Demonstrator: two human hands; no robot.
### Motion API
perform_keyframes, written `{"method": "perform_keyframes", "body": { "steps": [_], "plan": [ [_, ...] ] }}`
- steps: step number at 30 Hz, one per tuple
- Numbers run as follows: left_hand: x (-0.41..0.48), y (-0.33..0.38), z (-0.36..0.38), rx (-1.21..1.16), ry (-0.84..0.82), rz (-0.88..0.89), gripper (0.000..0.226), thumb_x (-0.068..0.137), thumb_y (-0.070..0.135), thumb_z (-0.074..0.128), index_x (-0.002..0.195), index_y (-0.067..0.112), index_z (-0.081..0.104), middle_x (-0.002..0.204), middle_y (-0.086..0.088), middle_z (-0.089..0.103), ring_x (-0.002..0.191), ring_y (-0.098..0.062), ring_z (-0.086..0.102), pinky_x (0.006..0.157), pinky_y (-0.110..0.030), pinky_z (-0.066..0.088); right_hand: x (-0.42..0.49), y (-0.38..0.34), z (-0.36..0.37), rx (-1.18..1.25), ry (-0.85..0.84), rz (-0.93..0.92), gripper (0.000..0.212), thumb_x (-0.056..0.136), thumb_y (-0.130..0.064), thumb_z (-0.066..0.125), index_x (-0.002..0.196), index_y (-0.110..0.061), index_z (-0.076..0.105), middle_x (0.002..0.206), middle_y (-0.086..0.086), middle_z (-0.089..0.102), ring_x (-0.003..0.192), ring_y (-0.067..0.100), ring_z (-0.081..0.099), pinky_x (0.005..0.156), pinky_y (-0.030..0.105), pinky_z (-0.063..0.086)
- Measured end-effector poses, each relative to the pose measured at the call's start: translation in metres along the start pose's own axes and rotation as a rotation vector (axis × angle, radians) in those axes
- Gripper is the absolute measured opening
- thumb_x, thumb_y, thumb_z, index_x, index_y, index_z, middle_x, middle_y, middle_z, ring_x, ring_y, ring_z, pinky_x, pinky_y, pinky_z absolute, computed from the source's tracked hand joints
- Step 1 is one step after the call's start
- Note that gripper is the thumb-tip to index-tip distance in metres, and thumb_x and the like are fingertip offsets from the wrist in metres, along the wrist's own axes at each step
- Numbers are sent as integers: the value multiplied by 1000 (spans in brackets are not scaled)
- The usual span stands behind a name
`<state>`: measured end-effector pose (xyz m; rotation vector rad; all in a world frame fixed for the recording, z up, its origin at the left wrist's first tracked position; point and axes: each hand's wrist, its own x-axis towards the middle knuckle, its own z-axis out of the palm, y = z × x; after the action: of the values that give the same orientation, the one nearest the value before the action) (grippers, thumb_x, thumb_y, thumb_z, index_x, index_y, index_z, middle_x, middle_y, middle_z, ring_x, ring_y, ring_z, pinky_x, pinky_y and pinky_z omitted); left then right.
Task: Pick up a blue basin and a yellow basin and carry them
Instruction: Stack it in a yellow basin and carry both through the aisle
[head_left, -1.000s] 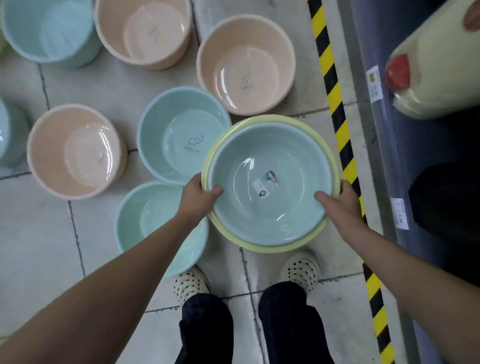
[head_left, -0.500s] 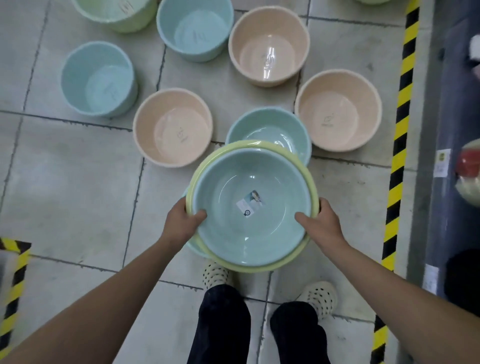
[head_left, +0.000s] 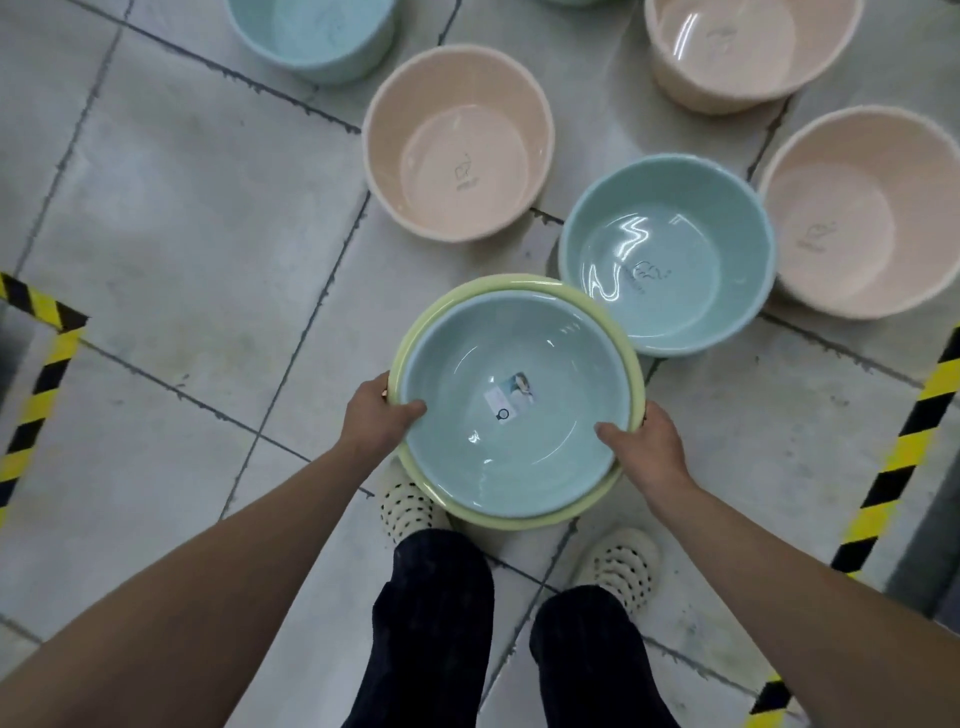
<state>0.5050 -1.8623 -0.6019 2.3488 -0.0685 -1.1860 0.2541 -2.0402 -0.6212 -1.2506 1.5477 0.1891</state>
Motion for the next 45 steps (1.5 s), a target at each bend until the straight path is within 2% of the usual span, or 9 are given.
{"method": "perform_keyframes", "body": {
  "steps": [3, 11, 16, 22, 24, 28, 35, 40, 45],
  "plan": [
    [11, -17, 4, 7, -5, -22, 32, 82, 8, 73, 114, 12, 71, 98, -9, 72, 89, -30, 70, 78, -37, 57, 11, 12, 12, -35, -14, -1, 51, 72, -29, 78, 119, -15, 64, 121, 14, 63, 100, 26, 67, 91, 40, 57],
    [37, -43, 3, -32, 16, -74, 21, 83, 11, 72, 103, 17, 68, 98, -8, 71, 92, -30, 69, 79, -37, 56, 32, 3, 36, -94, 3, -37, 29, 87, -13, 73, 109, -13, 55, 120, 3, 41, 97, 20, 53, 88, 29, 45],
    [48, -57, 5, -55, -7, -66, 38, 84, 10, 73, 120, 17, 67, 104, -6, 71, 96, -29, 68, 84, -39, 57, 38, 12, 50, -181, -7, -56, 49, 85, -10, 73, 129, -5, 52, 138, 7, 37, 109, 18, 48, 100, 34, 45],
    [66, -62, 13, -48, -38, -61, 39, 84, 10, 73, 121, 19, 68, 101, -1, 70, 88, -20, 67, 73, -27, 49, 52, 21, 59, -142, -2, -17, 60, 83, -12, 75, 137, -11, 50, 135, 9, 46, 112, 21, 51, 100, 38, 47],
    [71, -64, 16, -62, -29, -75, 41, 85, 10, 73, 124, 18, 68, 103, -1, 69, 89, -21, 67, 76, -29, 49, 56, 24, 61, -91, -16, 10, 62, 82, -12, 74, 138, -17, 48, 128, 8, 53, 114, 26, 56, 92, 40, 52],
    [79, -70, 21, -108, -2, -96, 42, 85, 10, 73, 125, 19, 68, 104, 1, 68, 95, -25, 67, 79, -32, 50, 62, 27, 66, -10, -25, 34, 67, 86, -10, 74, 142, -21, 40, 114, 2, 58, 101, 24, 59, 73, 28, 48],
    [93, -79, 24, -71, -61, -70, 47, 85, 11, 72, 129, 23, 62, 108, 0, 68, 101, -27, 64, 86, -39, 54, 72, 30, 71, 14, -37, 81, 73, 86, -10, 73, 145, -23, 31, 104, -4, 56, 103, 26, 60, 84, 36, 51],
    [90, -66, 13, -30, -94, -117, 47, 84, 10, 73, 129, 15, 60, 112, -7, 67, 103, -31, 65, 89, -44, 56, 62, 14, 64, 15, -82, 91, 53, 85, -6, 71, 131, -22, 52, 102, -5, 62, 99, 22, 61, 86, 34, 52],
    [60, -37, -25, -18, -165, -131, 44, 84, 9, 74, 125, 15, 60, 111, -9, 69, 99, -30, 68, 88, -46, 57, 22, -17, 43, 55, -113, 106, 49, 82, -5, 71, 122, -26, 54, 106, -1, 68, 95, 19, 66, 86, 37, 57]
  ]
}}
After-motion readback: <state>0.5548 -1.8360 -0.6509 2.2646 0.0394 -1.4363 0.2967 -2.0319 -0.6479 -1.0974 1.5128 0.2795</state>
